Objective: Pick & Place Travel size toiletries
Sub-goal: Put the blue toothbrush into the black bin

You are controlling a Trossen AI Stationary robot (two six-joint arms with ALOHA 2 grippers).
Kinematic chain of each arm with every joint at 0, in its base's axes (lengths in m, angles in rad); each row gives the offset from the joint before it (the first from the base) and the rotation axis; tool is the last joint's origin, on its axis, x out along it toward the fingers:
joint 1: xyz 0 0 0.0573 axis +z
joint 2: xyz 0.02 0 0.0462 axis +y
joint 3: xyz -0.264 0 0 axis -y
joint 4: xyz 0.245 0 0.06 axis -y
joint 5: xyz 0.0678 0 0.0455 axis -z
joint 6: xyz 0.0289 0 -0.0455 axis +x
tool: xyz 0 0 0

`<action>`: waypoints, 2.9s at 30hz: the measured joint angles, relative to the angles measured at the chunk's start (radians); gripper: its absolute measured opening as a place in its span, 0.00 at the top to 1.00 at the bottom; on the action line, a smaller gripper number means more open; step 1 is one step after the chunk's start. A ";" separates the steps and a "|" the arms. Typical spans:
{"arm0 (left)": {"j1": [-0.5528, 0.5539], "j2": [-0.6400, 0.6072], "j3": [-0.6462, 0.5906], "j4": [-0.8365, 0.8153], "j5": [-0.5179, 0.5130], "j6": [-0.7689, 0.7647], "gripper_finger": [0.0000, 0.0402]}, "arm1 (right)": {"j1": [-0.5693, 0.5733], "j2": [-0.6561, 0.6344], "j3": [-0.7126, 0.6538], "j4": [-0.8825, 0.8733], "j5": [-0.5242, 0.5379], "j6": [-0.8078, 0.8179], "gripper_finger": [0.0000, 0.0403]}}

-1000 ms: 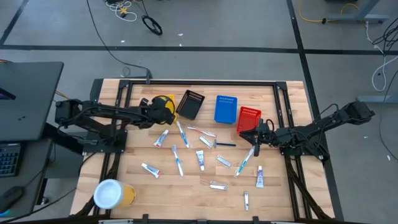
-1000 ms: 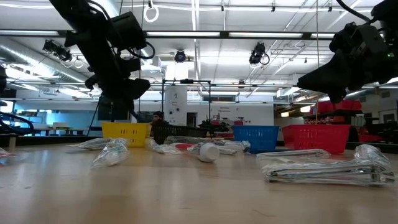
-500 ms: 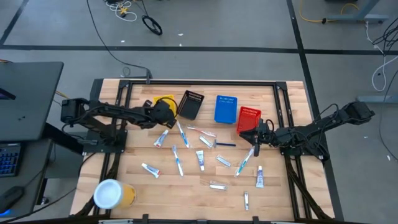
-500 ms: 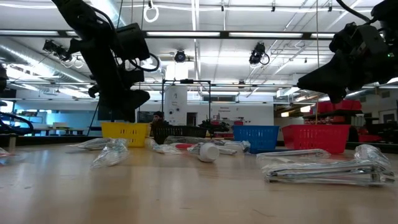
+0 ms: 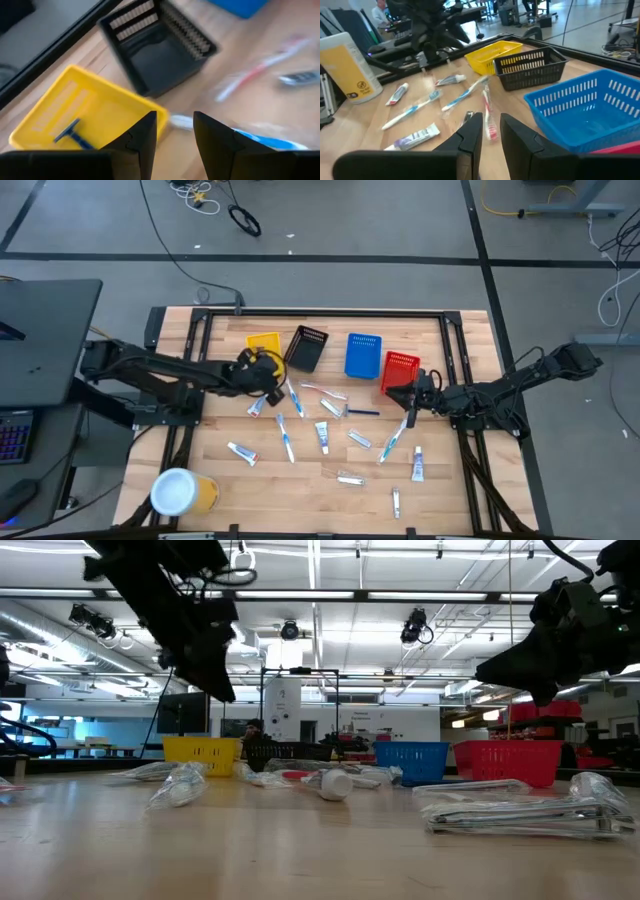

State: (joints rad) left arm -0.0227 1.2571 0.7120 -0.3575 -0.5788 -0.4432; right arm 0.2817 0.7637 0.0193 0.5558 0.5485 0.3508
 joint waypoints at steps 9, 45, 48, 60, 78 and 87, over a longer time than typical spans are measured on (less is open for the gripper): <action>-0.127 -0.101 0.000 -0.009 0.138 0.036 0.66 | 0.000 0.104 0.000 0.221 -0.010 -0.030 0.71; -0.269 0.076 -0.050 -0.158 0.052 -0.369 0.52 | -0.031 0.746 0.389 0.323 -0.112 -0.082 0.65; -0.275 0.077 -0.050 -0.134 0.059 -0.370 0.50 | -0.043 0.788 0.427 0.319 -0.154 -0.100 0.62; -0.343 0.170 -0.050 -0.017 0.162 -0.040 0.49 | -0.084 0.957 0.542 0.316 -0.198 -0.131 0.57; -0.455 0.333 -0.048 0.203 0.079 0.600 0.49 | -0.099 0.976 0.550 0.318 -0.247 -0.131 0.57; -0.466 0.331 -0.003 0.209 0.059 0.748 0.49 | -0.099 0.976 0.550 0.317 -0.247 -0.131 0.57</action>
State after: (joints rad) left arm -0.4890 1.5879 0.7086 -0.1483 -0.5199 0.3045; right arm 0.1825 1.7393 0.5695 0.8730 0.3019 0.2195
